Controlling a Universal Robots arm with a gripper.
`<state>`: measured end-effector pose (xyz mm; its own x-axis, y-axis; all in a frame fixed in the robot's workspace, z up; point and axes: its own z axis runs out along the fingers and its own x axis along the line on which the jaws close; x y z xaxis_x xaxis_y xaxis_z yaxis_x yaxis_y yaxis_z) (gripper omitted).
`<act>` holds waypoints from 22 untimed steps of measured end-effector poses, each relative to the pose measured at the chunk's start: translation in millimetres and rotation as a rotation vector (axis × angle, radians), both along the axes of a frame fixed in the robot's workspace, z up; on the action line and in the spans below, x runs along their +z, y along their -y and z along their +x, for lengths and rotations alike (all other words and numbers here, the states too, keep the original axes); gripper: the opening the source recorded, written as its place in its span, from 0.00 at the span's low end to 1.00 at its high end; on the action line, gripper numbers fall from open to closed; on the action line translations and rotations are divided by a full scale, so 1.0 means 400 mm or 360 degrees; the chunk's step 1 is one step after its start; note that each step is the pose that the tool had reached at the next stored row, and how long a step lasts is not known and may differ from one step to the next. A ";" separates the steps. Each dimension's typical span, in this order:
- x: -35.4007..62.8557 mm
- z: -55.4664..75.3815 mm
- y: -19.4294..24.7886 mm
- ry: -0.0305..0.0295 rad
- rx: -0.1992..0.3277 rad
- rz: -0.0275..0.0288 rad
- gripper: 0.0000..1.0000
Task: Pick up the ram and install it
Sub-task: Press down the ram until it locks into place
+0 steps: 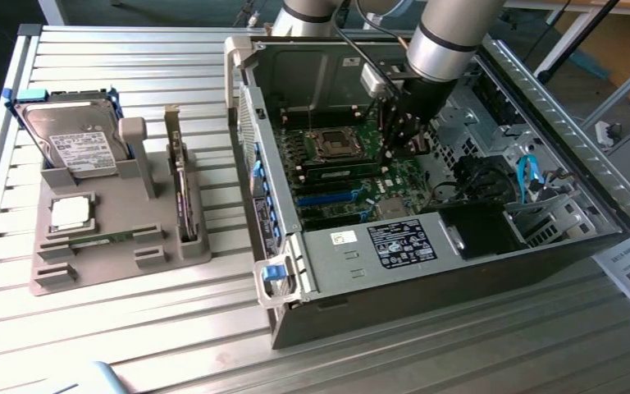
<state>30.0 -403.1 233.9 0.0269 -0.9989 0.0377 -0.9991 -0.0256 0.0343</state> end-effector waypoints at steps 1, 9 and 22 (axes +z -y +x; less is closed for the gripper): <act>-0.002 0.000 0.000 0.00003 0.0000 -0.00002 0.10; -0.007 0.000 0.000 0.00003 0.0000 -0.00003 0.10; -0.010 0.000 0.000 0.00004 0.0000 -0.00003 0.10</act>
